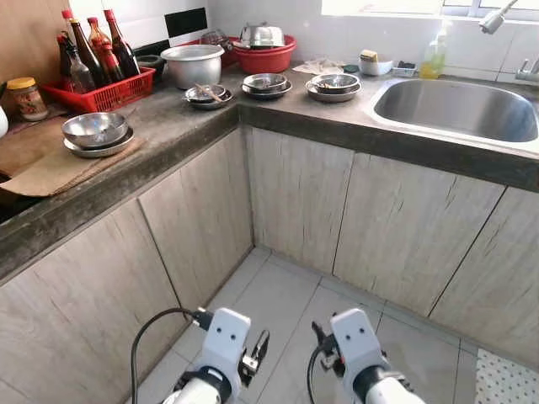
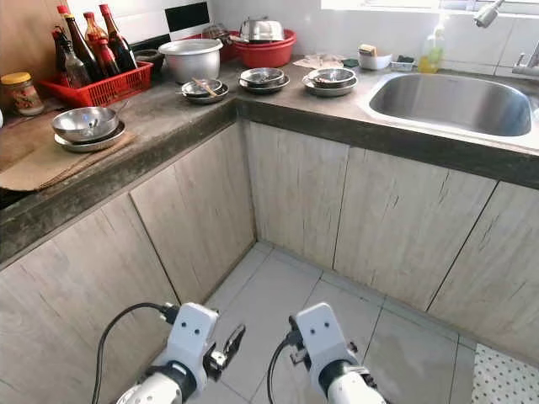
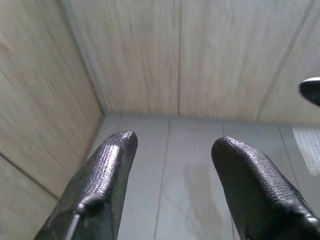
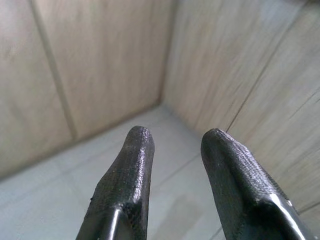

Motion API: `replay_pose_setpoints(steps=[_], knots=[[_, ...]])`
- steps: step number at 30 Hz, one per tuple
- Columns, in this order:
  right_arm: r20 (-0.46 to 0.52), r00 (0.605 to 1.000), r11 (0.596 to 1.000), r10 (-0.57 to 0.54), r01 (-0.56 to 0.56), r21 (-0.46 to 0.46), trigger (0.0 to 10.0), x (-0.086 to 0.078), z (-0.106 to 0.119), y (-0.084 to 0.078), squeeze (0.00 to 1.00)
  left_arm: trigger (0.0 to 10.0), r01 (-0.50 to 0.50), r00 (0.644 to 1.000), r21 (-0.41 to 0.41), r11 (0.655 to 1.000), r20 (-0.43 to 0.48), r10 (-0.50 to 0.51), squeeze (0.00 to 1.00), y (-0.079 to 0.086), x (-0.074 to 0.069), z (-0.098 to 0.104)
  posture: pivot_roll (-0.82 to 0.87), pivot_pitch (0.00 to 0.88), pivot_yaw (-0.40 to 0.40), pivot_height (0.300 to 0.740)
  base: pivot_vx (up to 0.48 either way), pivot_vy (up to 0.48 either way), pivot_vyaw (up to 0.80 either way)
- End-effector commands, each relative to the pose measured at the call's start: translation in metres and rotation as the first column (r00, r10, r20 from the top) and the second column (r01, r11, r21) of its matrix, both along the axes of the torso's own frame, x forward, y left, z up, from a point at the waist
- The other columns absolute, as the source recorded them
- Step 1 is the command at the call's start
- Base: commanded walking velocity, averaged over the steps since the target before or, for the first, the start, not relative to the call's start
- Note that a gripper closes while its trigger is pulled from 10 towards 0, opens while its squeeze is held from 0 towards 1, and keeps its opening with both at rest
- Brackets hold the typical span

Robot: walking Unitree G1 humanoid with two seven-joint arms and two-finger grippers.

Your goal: Kitchen organization

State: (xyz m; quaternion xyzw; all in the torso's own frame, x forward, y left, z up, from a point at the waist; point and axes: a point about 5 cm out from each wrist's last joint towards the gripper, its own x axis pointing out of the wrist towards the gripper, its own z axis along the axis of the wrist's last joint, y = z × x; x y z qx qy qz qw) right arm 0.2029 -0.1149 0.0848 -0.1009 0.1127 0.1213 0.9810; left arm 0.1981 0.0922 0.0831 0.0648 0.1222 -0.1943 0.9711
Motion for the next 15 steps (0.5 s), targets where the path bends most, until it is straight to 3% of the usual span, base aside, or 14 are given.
replay_pose_setpoints(steps=[1, 3, 5, 11, 15], knots=[[0.077, 0.997, 1.0, -0.022, 0.021, 0.013, 10.0, 0.004, 0.013, -0.002, 0.0, 10.0, -0.025, 0.998, -0.021, 0.999, 0.052, 0.026, 0.0, 0.003, 0.003, 0.008, 0.09, 0.0, 0.003, 0.74, 0.0, 0.0, 0.0], [0.113, 0.993, 0.999, -0.041, 0.038, 0.033, 10.0, 0.004, 0.018, -0.003, 0.0, 10.0, -0.047, 0.995, -0.048, 0.998, 0.087, 0.051, 0.0, 0.004, 0.005, 0.015, 0.09, 0.0, -0.003, 0.74, 0.0, 0.0, 0.0], [0.089, 0.992, 0.993, -0.088, 0.081, 0.081, 10.0, 0.005, 0.018, -0.007, 0.0, 10.0, -0.075, 0.99, -0.064, 0.995, 0.111, 0.081, 0.0, 0.005, 0.006, 0.018, 0.1, 0.0, -0.007, 0.74, 0.0, 0.0, 0.0], [0.132, 0.991, 0.991, -0.033, 0.015, 0.131, 10.0, 0.003, 0.025, -0.001, 0.0, 10.0, -0.084, 0.986, -0.079, 0.993, 0.136, 0.095, 0.0, 0.005, 0.005, 0.021, 0.1, 0.0, -0.012, 0.74, 0.0, 0.0, 0.0], [0.133, 0.989, 0.988, -0.063, 0.042, 0.151, 10.0, 0.005, 0.025, -0.004, 0.0, 10.0, -0.075, 0.985, -0.08, 0.994, 0.148, 0.086, 0.0, 0.003, 0.004, 0.022, 0.1, 0.0, -0.017, 0.74, 0.0, 0.0, 0.0]])
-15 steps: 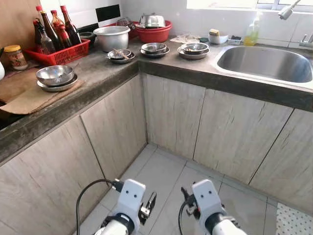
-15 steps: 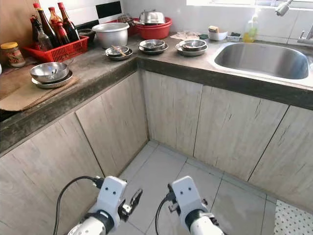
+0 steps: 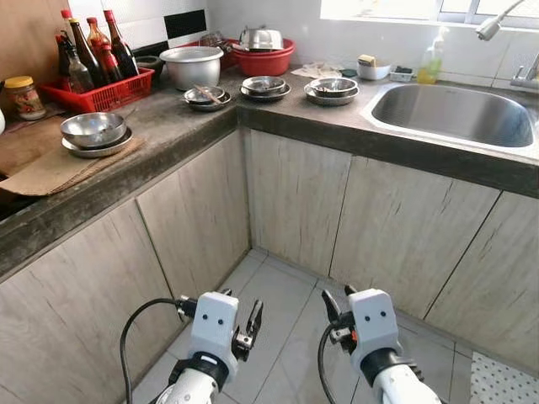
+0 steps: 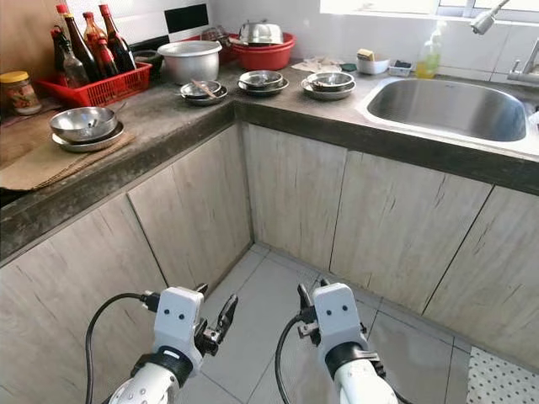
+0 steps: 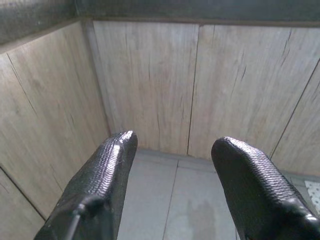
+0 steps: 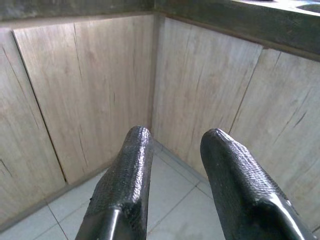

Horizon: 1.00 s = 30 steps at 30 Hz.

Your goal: Kitchen organization

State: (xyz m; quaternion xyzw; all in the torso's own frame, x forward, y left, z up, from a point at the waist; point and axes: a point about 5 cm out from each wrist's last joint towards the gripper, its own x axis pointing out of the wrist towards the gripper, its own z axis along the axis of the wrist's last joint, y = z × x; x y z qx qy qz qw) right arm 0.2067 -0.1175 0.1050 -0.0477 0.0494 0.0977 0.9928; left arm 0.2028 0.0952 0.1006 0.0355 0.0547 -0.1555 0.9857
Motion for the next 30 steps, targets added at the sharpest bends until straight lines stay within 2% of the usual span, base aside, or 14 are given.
replay_pose_setpoints(steps=[1, 21, 30], knots=[[0.021, 1.0, 0.999, -0.006, 0.005, 0.036, 10.0, 0.0014, 0.0048, -0.0017, 0.0, 10.0, 0.001, 1.0, 0.002, 1.0, 0.023, -0.001, 0.0, -0.0008, -0.0002, 0.0047, 0.1, 0.0, -0.017, 0.74, 0.0, 0.0, 0.0], [0.026, 1.0, 0.999, -0.011, 0.01, 0.048, 10.0, 0.0045, 0.005, -0.0006, 0.0, 10.0, 0.022, 0.999, 0.012, 1.0, 0.025, -0.022, 0.0, -0.0045, 0.0005, 0.0031, 0.1, 0.009, -0.015, 0.74, 0.024, 0.0, 0.0], [0.025, 1.0, 0.999, 0.003, -0.004, 0.039, 10.0, 0.0053, 0.0045, 0.0016, 0.0, 10.0, 0.029, 0.999, 0.017, 0.999, 0.024, -0.03, 0.0, -0.0049, 0.0008, 0.0022, 0.1, 0.003, -0.016, 0.74, 0.277, 0.0, 0.0]])
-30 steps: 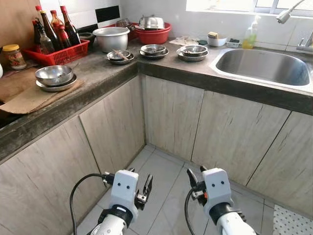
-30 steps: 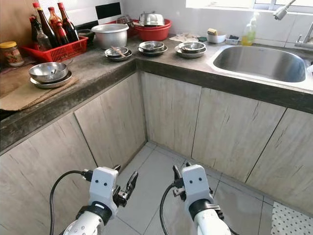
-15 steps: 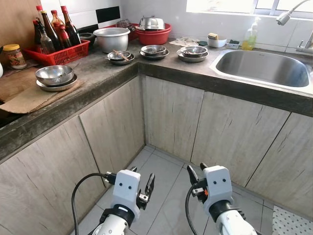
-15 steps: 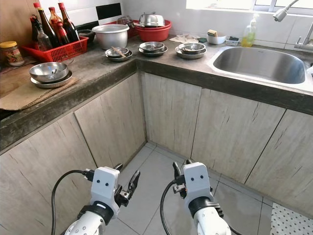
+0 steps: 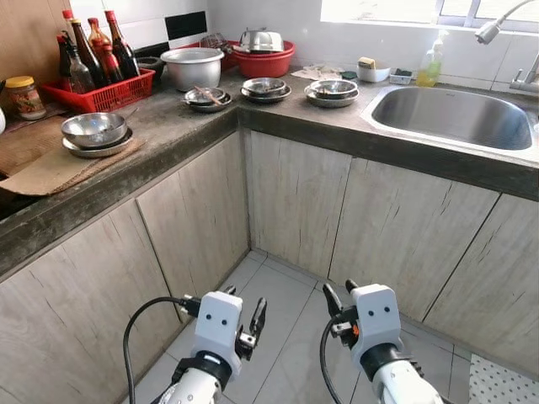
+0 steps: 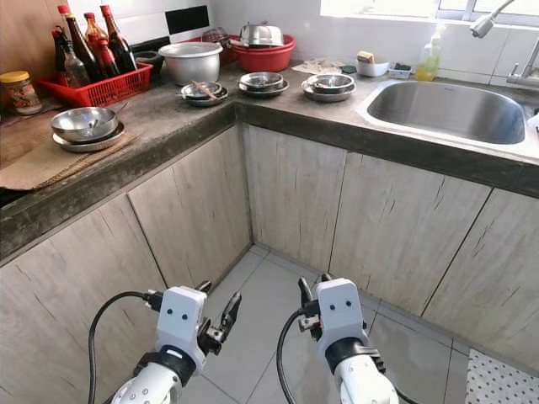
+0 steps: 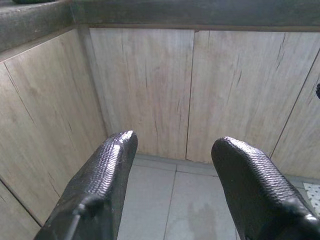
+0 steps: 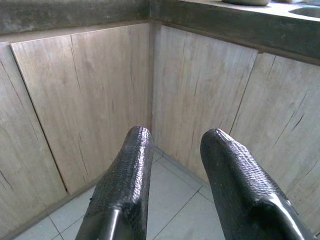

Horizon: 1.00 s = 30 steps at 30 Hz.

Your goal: Kitchen organization

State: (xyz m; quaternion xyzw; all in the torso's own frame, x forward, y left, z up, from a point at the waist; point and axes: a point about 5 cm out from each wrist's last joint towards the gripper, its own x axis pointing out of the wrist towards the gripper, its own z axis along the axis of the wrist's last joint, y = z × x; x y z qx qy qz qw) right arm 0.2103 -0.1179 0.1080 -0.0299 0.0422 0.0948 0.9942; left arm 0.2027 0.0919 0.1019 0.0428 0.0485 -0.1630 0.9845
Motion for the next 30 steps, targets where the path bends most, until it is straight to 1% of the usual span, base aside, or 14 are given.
replay_pose_setpoints(steps=[1, 12, 30], knots=[[0.015, 1.0, 1.0, 0.011, -0.011, 0.001, 10.0, 0.0018, 0.0015, 0.0022, 0.0, 10.0, 0.013, 1.0, 0.006, 1.0, 0.01, -0.013, 0.0, -0.0017, 0.0009, 0.0009, 0.1, 0.003, -0.016, 0.74, 0.39, 0.0, 0.0], [0.018, 1.0, 1.0, 0.026, -0.026, -0.009, 10.0, 0.0012, 0.0014, 0.0051, 0.0, 10.0, 0.023, 1.0, 0.012, 1.0, 0.011, -0.023, 0.0, -0.0024, 0.0002, -0.0002, 0.1, 0.0, -0.016, 0.74, 0.431, 0.0, 0.0], [0.01, 0.999, 0.999, 0.037, -0.038, 0.002, 10.0, 0.0008, -0.0005, 0.0064, 0.0, 10.0, 0.038, 0.999, 0.015, 0.999, 0.008, -0.038, 0.0, -0.0053, -0.003, -0.0021, 0.1, 0.0, -0.013, 0.74, 0.47, 0.0, 0.0]])
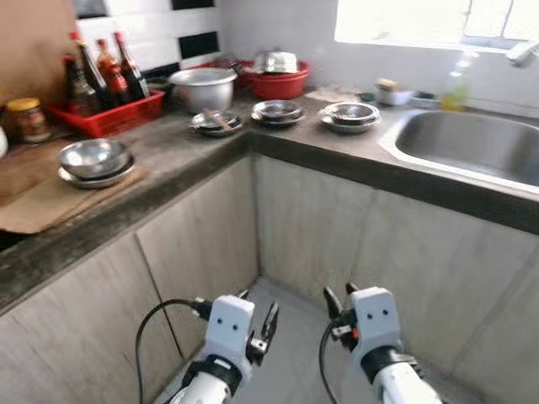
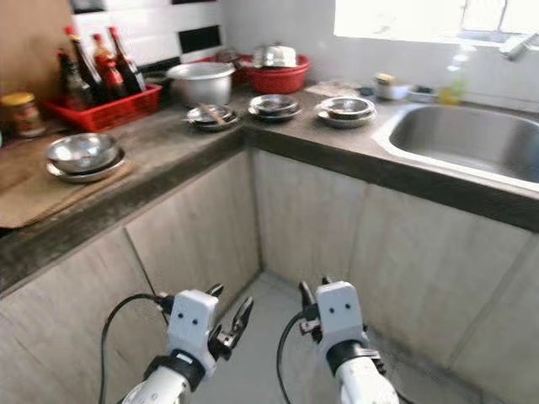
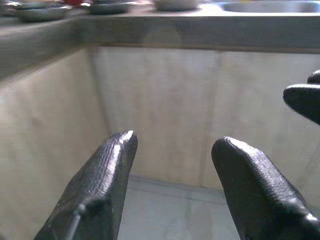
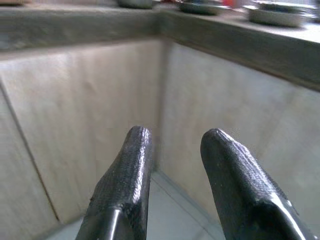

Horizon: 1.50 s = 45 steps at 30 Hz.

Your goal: Kitchen organization

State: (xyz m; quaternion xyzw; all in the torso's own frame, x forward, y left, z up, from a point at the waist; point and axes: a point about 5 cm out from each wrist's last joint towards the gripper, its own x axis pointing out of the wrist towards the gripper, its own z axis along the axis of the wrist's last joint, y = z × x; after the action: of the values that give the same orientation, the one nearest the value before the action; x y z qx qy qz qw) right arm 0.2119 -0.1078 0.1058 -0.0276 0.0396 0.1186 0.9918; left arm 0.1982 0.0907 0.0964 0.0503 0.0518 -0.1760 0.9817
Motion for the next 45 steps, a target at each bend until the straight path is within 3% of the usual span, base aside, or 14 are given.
replay_pose_setpoints(steps=[1, 16, 45], knots=[[0.007, 1.0, 1.0, -0.011, 0.011, -0.005, 10.0, -0.001, 0.0018, -0.0038, 0.0, 10.0, 0.012, 1.0, -0.001, 1.0, 0.013, -0.012, 0.0, -0.0043, 0.0013, 0.0035, 0.1, 0.0, -0.012, 0.74, 0.472, 0.0, 0.0], [0.018, 1.0, 1.0, -0.006, 0.006, 0.008, 10.0, 0.0017, 0.0029, -0.0016, 0.0, 10.0, 0.007, 1.0, 0.003, 1.0, 0.005, -0.007, 0.0, -0.0015, 0.004, 0.0027, 0.11, 0.0, -0.015, 0.74, 0.433, 0.0, 0.0], [0.02, 1.0, 1.0, 0.0, -0.001, 0.006, 10.0, 0.0056, 0.0015, 0.0004, 0.0, 10.0, -0.014, 1.0, 0.01, 1.0, -0.018, 0.014, 0.0, -0.0013, 0.0077, 0.0017, 0.11, 0.001, -0.011, 0.74, 0.0, -0.04, 0.8]])
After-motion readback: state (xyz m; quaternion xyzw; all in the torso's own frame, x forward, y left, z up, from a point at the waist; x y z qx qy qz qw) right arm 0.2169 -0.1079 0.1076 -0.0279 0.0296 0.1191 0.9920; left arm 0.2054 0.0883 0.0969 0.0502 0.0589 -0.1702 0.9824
